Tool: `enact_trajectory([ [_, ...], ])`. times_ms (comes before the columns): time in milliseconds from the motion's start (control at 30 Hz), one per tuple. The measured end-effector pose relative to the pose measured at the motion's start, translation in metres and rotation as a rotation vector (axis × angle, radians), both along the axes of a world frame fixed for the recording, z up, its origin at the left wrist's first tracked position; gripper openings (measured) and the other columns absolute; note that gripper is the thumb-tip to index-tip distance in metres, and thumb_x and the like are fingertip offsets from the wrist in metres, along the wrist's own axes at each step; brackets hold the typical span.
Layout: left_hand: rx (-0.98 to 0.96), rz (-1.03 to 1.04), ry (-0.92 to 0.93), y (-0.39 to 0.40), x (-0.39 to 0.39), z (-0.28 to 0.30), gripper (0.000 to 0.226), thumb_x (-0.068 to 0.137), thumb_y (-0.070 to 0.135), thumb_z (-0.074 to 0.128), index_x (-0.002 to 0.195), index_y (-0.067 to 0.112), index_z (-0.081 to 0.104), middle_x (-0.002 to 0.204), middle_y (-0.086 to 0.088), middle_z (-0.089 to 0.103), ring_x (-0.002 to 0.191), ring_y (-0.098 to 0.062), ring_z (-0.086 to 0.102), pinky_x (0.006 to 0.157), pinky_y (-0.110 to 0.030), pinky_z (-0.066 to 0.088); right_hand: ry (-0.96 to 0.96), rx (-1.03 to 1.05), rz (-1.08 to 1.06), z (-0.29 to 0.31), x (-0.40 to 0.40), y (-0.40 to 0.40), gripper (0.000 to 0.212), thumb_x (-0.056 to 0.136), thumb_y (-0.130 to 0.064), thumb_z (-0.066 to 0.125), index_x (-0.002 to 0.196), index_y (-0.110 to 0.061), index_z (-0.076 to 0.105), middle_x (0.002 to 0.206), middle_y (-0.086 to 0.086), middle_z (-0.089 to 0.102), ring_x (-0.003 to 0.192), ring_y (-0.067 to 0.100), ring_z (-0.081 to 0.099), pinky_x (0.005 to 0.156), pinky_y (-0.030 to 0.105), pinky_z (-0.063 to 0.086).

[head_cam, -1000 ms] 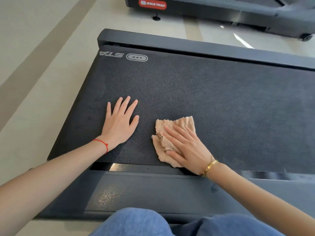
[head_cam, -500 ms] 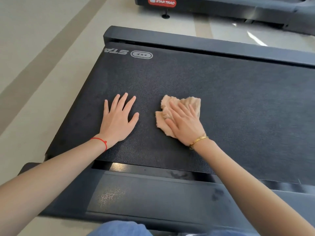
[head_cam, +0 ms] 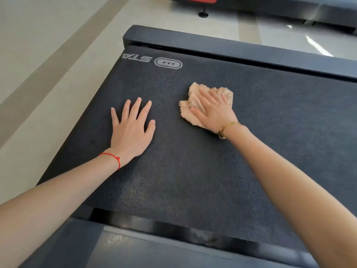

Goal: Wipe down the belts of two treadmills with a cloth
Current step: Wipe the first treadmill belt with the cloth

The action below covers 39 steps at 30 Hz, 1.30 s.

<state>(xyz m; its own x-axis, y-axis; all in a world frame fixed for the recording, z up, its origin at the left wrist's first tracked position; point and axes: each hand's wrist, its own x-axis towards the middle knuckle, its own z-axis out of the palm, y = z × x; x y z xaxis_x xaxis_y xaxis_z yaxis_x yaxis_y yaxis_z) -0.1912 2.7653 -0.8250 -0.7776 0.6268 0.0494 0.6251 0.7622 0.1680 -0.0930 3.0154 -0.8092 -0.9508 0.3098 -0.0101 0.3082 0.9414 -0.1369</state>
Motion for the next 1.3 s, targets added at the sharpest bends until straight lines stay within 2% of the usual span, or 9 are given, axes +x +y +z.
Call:
enact_trajectory([
  [200, -0.04, 0.008, 0.062, -0.001, 0.002, -0.004, 0.065, 0.097, 0.053, 0.01, 0.159, 0.031, 0.009, 0.166, 0.0, 0.012, 0.153, -0.028, 0.008, 0.119, -0.065, 0.009, 0.011, 0.06, -0.071, 0.0, -0.109, 0.042, 0.058, 0.102, -0.048, 0.018, 0.153, -0.021, 0.025, 0.161, -0.001, 0.021, 0.146, 0.025, 0.017, 0.12, 0.047, 0.006],
  [333, -0.054, 0.01, 0.077, 0.0, 0.004, -0.004, 0.066, 0.097, 0.052, 0.01, 0.159, 0.031, 0.009, 0.167, 0.0, 0.011, 0.153, -0.027, 0.007, 0.118, -0.065, 0.01, 0.03, 0.044, -0.054, 0.0, -0.165, 0.038, 0.054, 0.104, -0.042, 0.02, 0.152, -0.019, 0.026, 0.159, 0.003, 0.026, 0.147, 0.028, 0.018, 0.12, 0.044, 0.006],
  [433, -0.061, 0.007, 0.078, 0.0, 0.003, -0.005, 0.065, 0.098, 0.051, 0.011, 0.159, 0.031, 0.008, 0.167, 0.001, 0.011, 0.153, -0.027, 0.007, 0.118, -0.065, 0.01, 0.039, 0.023, -0.025, -0.004, -0.182, 0.041, 0.058, 0.1, -0.047, 0.019, 0.15, -0.021, 0.031, 0.157, 0.007, 0.031, 0.146, 0.033, 0.019, 0.12, 0.046, 0.01],
  [567, -0.07, 0.002, 0.08, -0.001, 0.003, -0.005, 0.064, 0.099, 0.051, 0.012, 0.159, 0.031, 0.008, 0.167, 0.001, 0.011, 0.154, -0.027, 0.007, 0.118, -0.065, 0.01, 0.071, 0.036, 0.062, -0.002, -0.168, 0.058, 0.064, 0.094, -0.059, 0.021, 0.142, -0.023, 0.045, 0.155, 0.001, 0.035, 0.14, 0.03, 0.029, 0.117, 0.047, 0.018],
  [667, -0.064, 0.003, 0.073, -0.001, 0.003, -0.004, 0.064, 0.099, 0.051, 0.013, 0.159, 0.032, 0.007, 0.167, 0.002, 0.01, 0.154, -0.026, 0.006, 0.118, -0.064, 0.01, 0.086, 0.045, 0.032, 0.003, -0.158, 0.065, 0.068, 0.09, -0.067, 0.024, 0.137, -0.024, 0.049, 0.154, 0.0, 0.036, 0.138, 0.031, 0.032, 0.117, 0.046, 0.019],
  [800, -0.059, 0.002, 0.073, -0.001, 0.004, -0.005, 0.064, 0.098, 0.052, 0.013, 0.159, 0.032, 0.008, 0.167, 0.002, 0.011, 0.154, -0.026, 0.006, 0.118, -0.064, 0.009, 0.118, 0.021, -0.042, 0.005, -0.155, 0.066, 0.059, 0.095, -0.06, 0.034, 0.137, -0.021, 0.05, 0.154, 0.003, 0.037, 0.137, 0.034, 0.032, 0.117, 0.046, 0.017],
  [1000, -0.048, 0.004, 0.065, 0.001, 0.003, -0.005, 0.064, 0.098, 0.052, 0.015, 0.159, 0.032, 0.01, 0.167, 0.001, 0.011, 0.154, -0.027, 0.007, 0.118, -0.065, 0.009, 0.062, -0.019, -0.151, 0.012, -0.15, 0.043, 0.054, 0.103, -0.042, 0.027, 0.146, -0.013, 0.039, 0.149, 0.025, 0.037, 0.143, 0.041, 0.022, 0.117, 0.045, 0.015],
  [1200, -0.035, 0.01, 0.041, 0.001, 0.004, -0.001, 0.068, 0.095, 0.055, 0.009, 0.159, 0.031, 0.013, 0.166, 0.002, 0.012, 0.154, -0.024, 0.006, 0.119, -0.063, 0.006, 0.076, -0.042, 0.106, 0.021, -0.104, -0.016, 0.046, 0.105, -0.036, 0.031, 0.144, -0.015, 0.045, 0.15, 0.012, 0.04, 0.141, 0.034, 0.027, 0.113, 0.043, 0.016],
  [1300, 0.001, 0.002, 0.005, -0.007, 0.003, 0.002, 0.073, 0.093, 0.056, 0.009, 0.158, 0.025, 0.02, 0.166, 0.001, 0.016, 0.153, -0.021, 0.007, 0.122, -0.058, 0.007, 0.088, -0.064, 0.266, 0.019, -0.075, -0.051, 0.041, 0.104, -0.033, 0.038, 0.136, -0.015, 0.055, 0.148, 0.007, 0.045, 0.139, 0.029, 0.031, 0.111, 0.042, 0.019],
])
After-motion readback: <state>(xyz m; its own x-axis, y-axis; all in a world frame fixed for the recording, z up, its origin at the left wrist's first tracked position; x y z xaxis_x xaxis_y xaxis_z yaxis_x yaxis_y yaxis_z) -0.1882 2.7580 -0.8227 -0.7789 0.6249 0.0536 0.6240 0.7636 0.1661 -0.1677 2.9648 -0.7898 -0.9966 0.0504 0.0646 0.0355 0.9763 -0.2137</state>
